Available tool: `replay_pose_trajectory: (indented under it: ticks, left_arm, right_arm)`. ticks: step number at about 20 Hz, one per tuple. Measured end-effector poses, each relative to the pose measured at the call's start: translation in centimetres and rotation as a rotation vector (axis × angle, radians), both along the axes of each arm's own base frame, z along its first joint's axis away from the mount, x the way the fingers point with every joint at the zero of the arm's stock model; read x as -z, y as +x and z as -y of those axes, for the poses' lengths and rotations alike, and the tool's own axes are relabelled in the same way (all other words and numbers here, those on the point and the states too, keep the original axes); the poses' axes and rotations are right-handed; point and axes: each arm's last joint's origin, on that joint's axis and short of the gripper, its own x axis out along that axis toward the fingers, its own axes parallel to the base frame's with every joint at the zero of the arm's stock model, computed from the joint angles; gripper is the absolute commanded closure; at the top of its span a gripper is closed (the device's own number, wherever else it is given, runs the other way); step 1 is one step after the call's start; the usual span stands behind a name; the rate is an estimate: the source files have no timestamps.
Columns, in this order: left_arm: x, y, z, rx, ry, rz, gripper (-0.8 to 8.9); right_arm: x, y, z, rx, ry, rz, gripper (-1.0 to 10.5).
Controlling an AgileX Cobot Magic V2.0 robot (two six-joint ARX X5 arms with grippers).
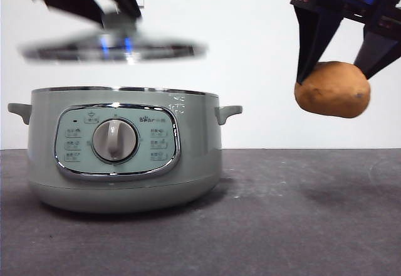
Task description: Pick up the potato,open the lid,put the potato in the pot,close the lid
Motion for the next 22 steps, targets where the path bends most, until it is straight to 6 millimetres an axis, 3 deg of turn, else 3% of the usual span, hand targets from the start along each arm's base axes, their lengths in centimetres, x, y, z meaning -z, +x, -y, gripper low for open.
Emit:
replay_pose_trajectory:
  ticks: [4,7,10,13,17,22]
  left_arm:
    - [-3.8,-4.9,-2.7,-0.083,0.008,0.139,8.22]
    - [-5.2,-8.9,-5.0,-0.172,0.053,0.192,8.22]
    - [-6.1,-12.6,-6.9,-0.239,0.057,0.248,8.22]
    - [-6.5,-15.7,-8.5,-0.280,0.046,0.294,8.22]
    - [-6.5,-18.2,-9.7,-0.284,0.024,0.328,8.22]
    - [-6.1,-18.5,-9.9,-0.280,0.046,0.294,8.22]
  right_arm:
    - [-1.0,0.6,-0.6,-0.051,0.089,0.078,9.5]
    - [-3.0,1.3,-1.6,-0.126,0.192,0.143,9.5]
    - [-4.7,2.5,-3.8,-0.203,0.214,0.179,9.5]
    - [-5.2,4.4,-7.4,-0.284,0.202,0.179,9.5]
    - [-4.7,7.1,-12.9,-0.404,0.152,0.152,9.5]
    - [-1.5,10.4,-18.8,-0.507,0.068,0.153,9.5]
